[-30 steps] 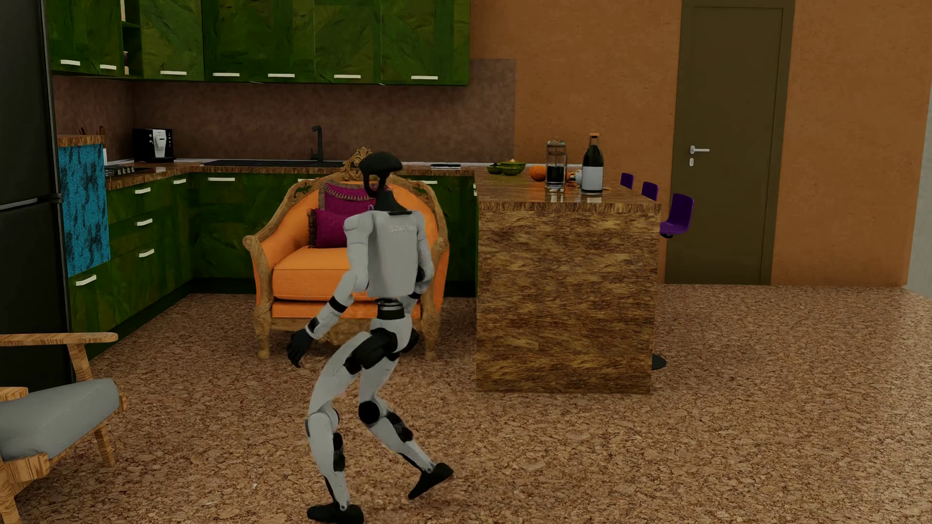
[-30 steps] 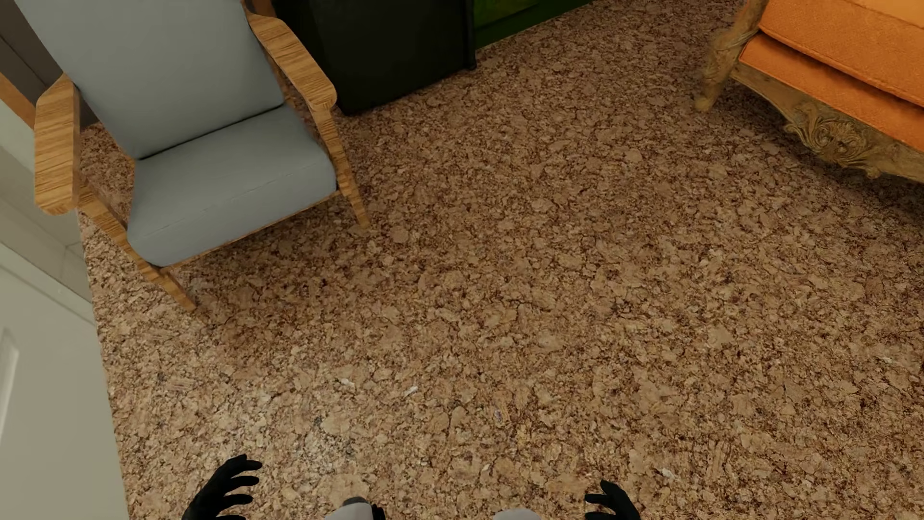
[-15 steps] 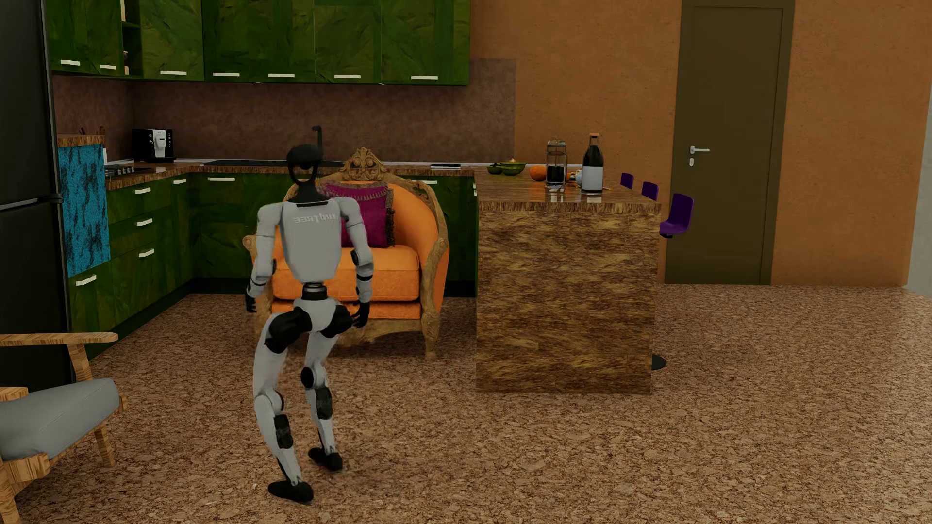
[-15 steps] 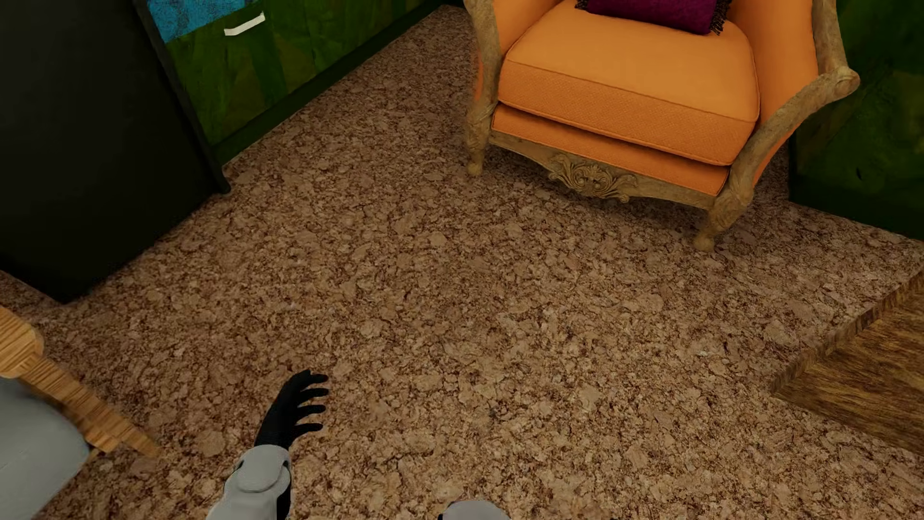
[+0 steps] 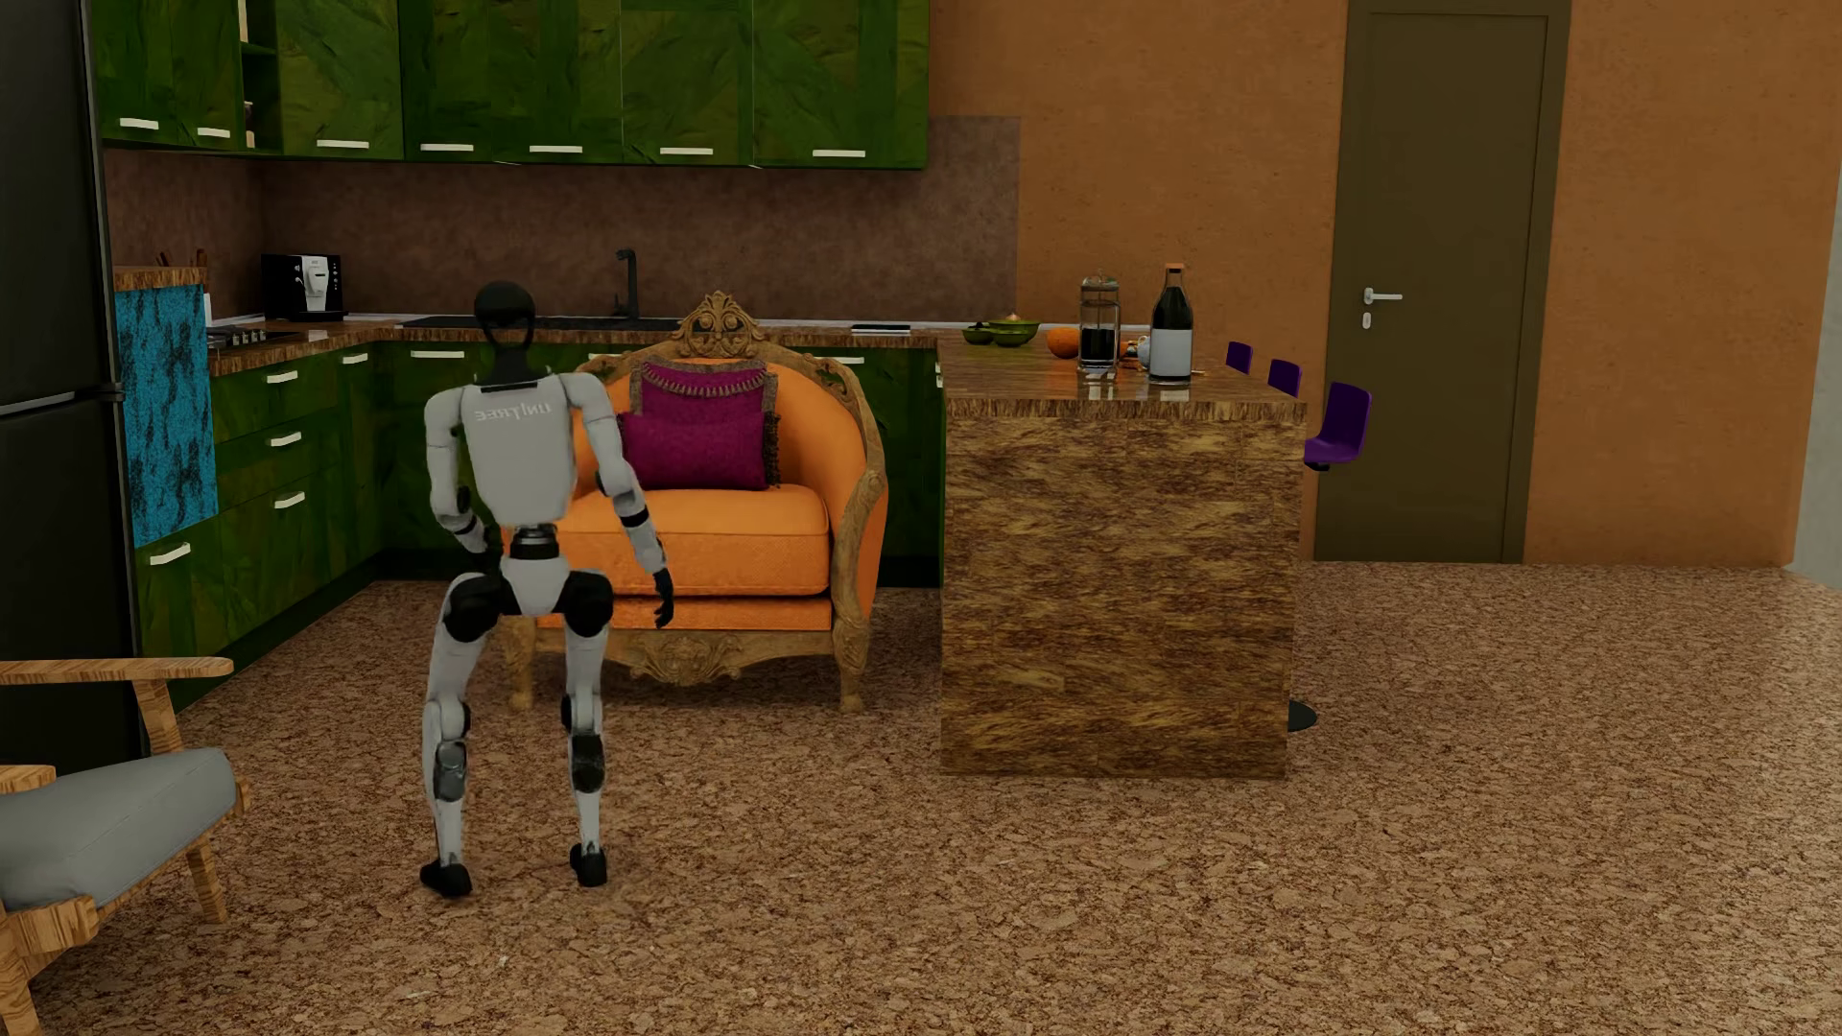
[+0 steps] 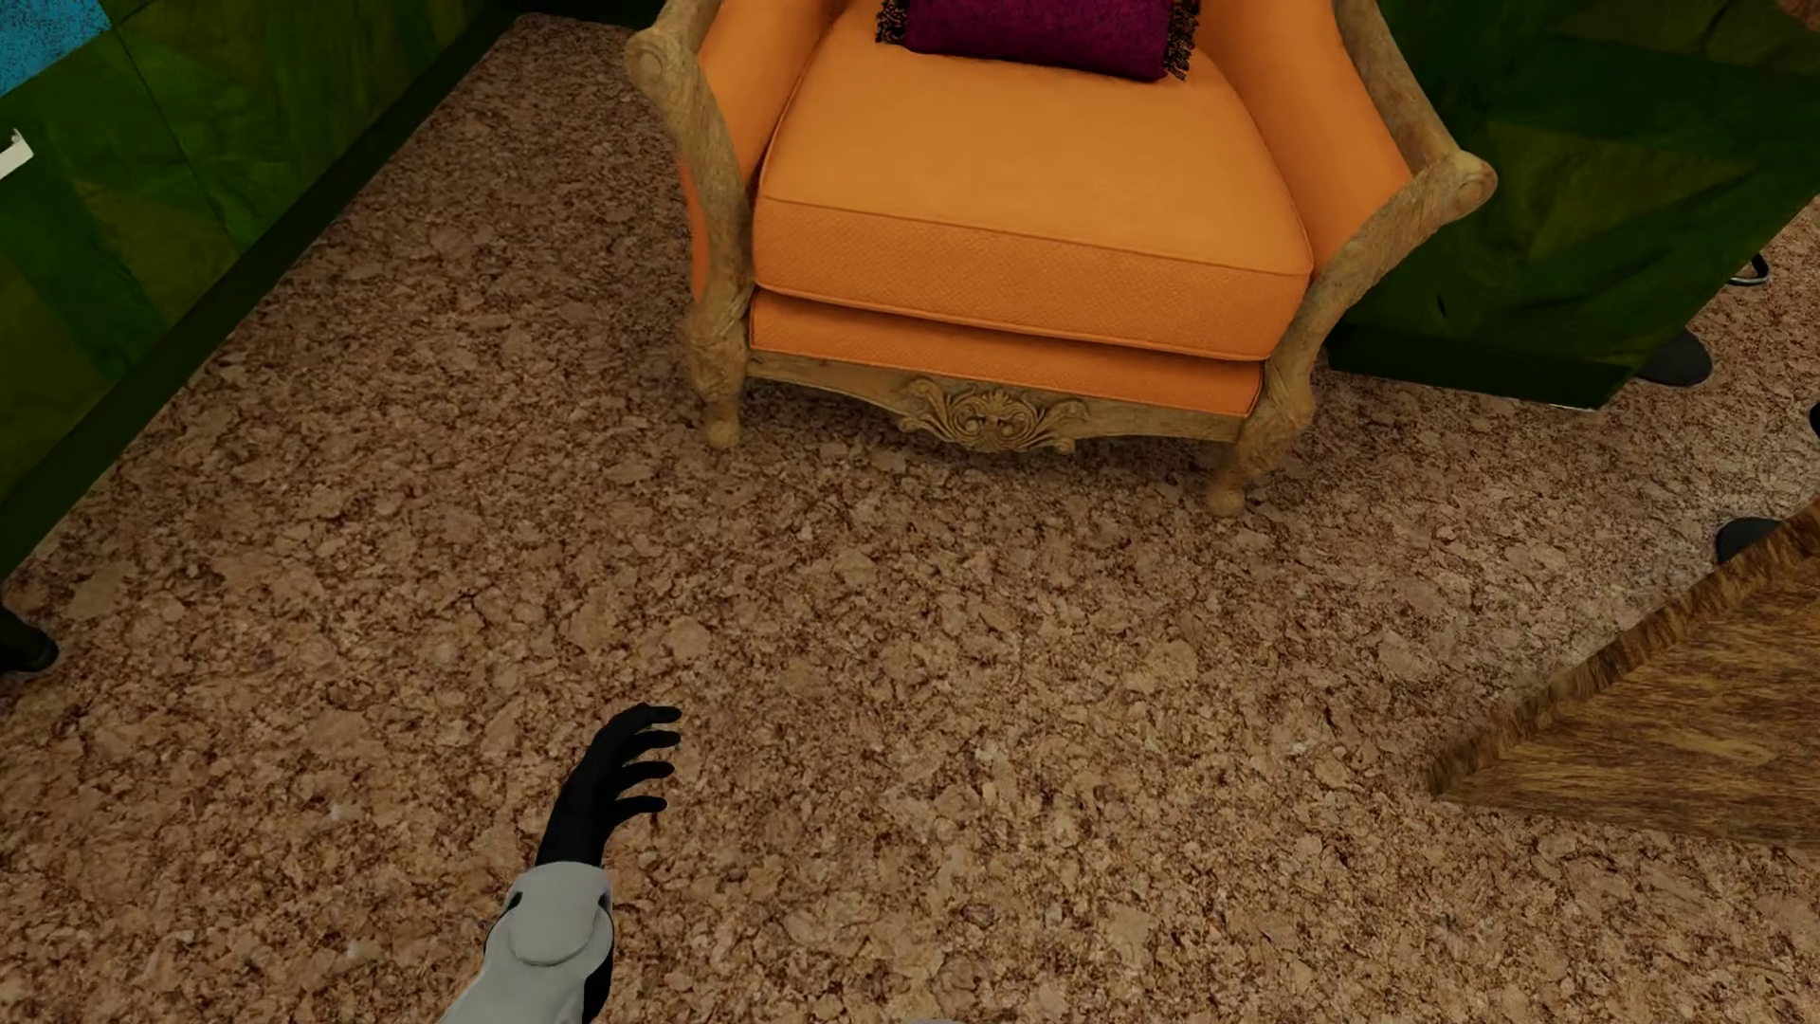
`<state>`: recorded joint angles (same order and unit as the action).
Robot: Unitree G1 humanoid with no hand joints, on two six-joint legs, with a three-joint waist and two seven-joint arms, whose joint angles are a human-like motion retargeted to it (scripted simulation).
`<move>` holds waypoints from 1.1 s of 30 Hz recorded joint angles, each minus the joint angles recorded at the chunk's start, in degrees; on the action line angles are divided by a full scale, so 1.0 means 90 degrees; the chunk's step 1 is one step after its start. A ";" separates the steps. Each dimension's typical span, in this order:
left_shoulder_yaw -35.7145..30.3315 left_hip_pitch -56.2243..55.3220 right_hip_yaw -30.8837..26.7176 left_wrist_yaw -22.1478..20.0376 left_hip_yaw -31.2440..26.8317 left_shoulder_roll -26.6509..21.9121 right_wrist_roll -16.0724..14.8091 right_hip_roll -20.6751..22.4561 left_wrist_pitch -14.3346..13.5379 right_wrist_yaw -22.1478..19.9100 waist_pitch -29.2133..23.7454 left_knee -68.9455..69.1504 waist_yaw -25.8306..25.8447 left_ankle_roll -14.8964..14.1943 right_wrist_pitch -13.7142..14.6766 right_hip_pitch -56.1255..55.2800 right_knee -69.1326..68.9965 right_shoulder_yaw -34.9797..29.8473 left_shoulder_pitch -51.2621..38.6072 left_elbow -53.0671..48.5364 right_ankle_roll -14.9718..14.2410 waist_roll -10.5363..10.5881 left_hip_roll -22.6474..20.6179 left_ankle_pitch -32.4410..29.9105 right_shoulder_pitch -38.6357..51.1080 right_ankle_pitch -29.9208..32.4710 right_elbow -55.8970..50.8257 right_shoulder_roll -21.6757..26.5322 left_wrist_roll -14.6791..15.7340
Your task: Walk to the orange armchair
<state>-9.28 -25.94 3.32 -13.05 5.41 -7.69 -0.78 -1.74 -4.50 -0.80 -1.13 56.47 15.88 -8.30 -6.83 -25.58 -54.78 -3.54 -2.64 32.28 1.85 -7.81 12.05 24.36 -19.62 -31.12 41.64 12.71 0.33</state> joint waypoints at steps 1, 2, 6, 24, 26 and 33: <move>0.0177 -0.0388 -0.0081 0.0278 -0.0504 0.0202 -0.0188 0.0121 -0.0158 -0.0311 0.0005 0.0974 -0.0278 -0.0057 -0.0098 0.0279 0.0080 -0.0317 0.0345 0.0108 -0.0026 0.0155 -0.0157 -0.0567 0.0093 -0.0224 0.0077 -0.0012 -0.0245; 0.0297 -0.0672 -0.0167 0.0618 -0.0849 0.0107 -0.0404 0.0270 -0.0320 -0.0533 -0.0005 0.1166 -0.0598 -0.0102 -0.0214 0.0616 0.0285 -0.0245 0.0953 0.0209 -0.0062 0.0426 -0.0305 -0.0697 0.0309 -0.0383 -0.0147 -0.0180 -0.0481; 0.0881 0.0098 -0.0391 0.1211 -0.0374 -0.0821 -0.0892 0.0234 0.0351 -0.0025 -0.0097 -0.0326 -0.0784 0.0112 0.0143 0.0224 -0.1751 -0.0311 0.1833 0.0695 0.0517 0.0725 -0.0277 0.0710 0.1152 0.0657 -0.0483 -0.0651 -0.0479; 0.0767 -0.0304 -0.0482 0.1705 -0.0863 -0.0358 0.0818 0.0038 0.0270 0.0612 -0.0732 -0.0790 -0.1680 0.1315 0.0663 -0.0258 0.0603 -0.0135 0.1190 0.0523 -0.0467 0.1016 -0.1187 -0.0215 0.1506 0.1051 -0.0679 -0.0382 -0.0507; 0.1052 0.0085 -0.0461 0.1773 -0.0829 -0.0567 0.0088 0.0002 0.0574 0.0354 -0.0669 -0.1354 -0.1674 0.0371 0.1266 -0.0287 0.0482 -0.0148 0.1459 0.0335 0.0160 0.1110 -0.1168 -0.0374 0.1581 0.1502 -0.0812 -0.0488 -0.0403; 0.0781 0.0468 -0.0555 0.1062 -0.0849 -0.0323 -0.0090 0.0040 0.0796 0.0147 -0.0195 -0.1562 -0.1186 0.0662 0.0217 0.0273 0.1533 0.0000 0.1061 0.0240 -0.0493 0.0842 -0.1091 -0.0246 0.0993 0.1312 -0.0543 -0.0455 0.0148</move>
<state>-2.25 -21.73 -1.68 -3.50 -2.23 -10.59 -1.59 -1.38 2.67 0.53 -2.88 42.41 5.21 -2.34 -4.88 -23.12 -40.98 -3.54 6.91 34.44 -2.59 -0.23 2.23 22.14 -10.68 -19.31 36.75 8.62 1.67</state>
